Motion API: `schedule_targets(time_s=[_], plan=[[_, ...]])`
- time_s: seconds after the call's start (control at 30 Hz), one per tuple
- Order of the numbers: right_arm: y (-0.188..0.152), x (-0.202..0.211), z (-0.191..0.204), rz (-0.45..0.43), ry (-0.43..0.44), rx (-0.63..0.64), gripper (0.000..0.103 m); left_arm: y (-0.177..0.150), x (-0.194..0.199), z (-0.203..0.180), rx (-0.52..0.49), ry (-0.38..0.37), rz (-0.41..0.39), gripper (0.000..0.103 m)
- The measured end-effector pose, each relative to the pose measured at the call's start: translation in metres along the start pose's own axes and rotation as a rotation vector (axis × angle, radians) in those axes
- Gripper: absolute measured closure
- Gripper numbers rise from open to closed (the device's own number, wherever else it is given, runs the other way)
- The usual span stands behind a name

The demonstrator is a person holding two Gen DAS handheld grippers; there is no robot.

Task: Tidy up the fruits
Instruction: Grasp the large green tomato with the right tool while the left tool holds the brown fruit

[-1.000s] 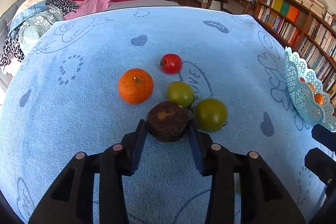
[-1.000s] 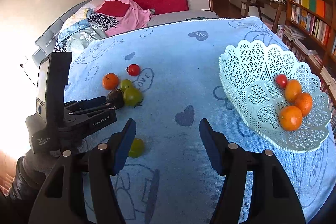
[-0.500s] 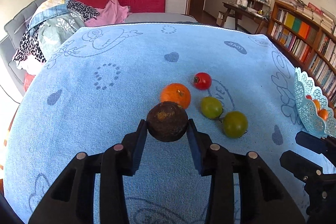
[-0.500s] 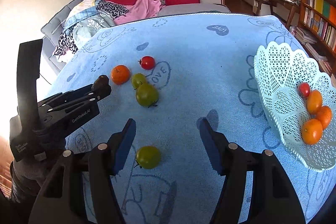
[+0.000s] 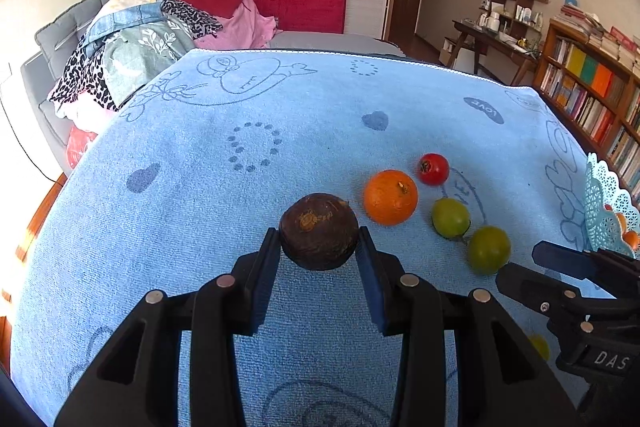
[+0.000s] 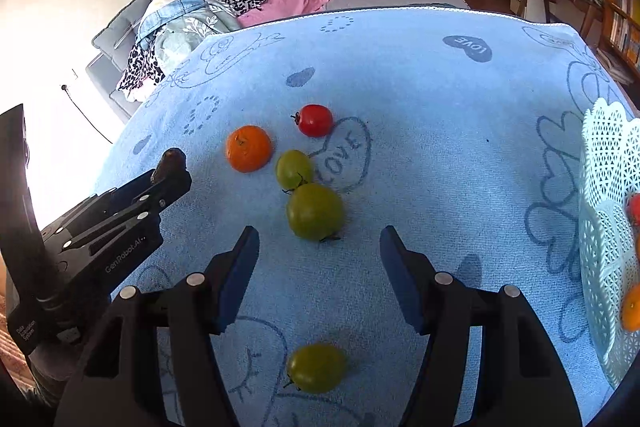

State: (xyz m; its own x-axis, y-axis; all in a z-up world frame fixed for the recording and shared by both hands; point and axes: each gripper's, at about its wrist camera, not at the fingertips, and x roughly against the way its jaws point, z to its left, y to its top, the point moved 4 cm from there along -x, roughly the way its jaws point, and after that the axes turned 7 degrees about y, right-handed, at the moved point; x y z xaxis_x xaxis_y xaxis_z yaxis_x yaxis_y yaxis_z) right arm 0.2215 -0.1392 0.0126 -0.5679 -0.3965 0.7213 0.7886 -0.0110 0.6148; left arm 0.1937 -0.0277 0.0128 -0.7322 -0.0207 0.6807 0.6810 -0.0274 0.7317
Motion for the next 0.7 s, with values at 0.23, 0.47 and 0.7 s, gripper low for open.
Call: schedule_targets(time_s=[0.23,0.47,0.7], plan=[[0.007,-0.017,0.003,0.028,-0.011,0.029,0.048,0.0,-0.002,-0.002,-0.001,-0.001,0.004,0.064],[0.007,-0.029,-0.001,0.057,-0.033,0.033,0.06,0.0,-0.001,-0.002,-0.001,-0.005,0.001,0.064],[0.005,-0.03,-0.001,0.052,-0.037,0.028,0.067,0.0,-0.001,-0.003,-0.003,-0.009,0.001,0.064]])
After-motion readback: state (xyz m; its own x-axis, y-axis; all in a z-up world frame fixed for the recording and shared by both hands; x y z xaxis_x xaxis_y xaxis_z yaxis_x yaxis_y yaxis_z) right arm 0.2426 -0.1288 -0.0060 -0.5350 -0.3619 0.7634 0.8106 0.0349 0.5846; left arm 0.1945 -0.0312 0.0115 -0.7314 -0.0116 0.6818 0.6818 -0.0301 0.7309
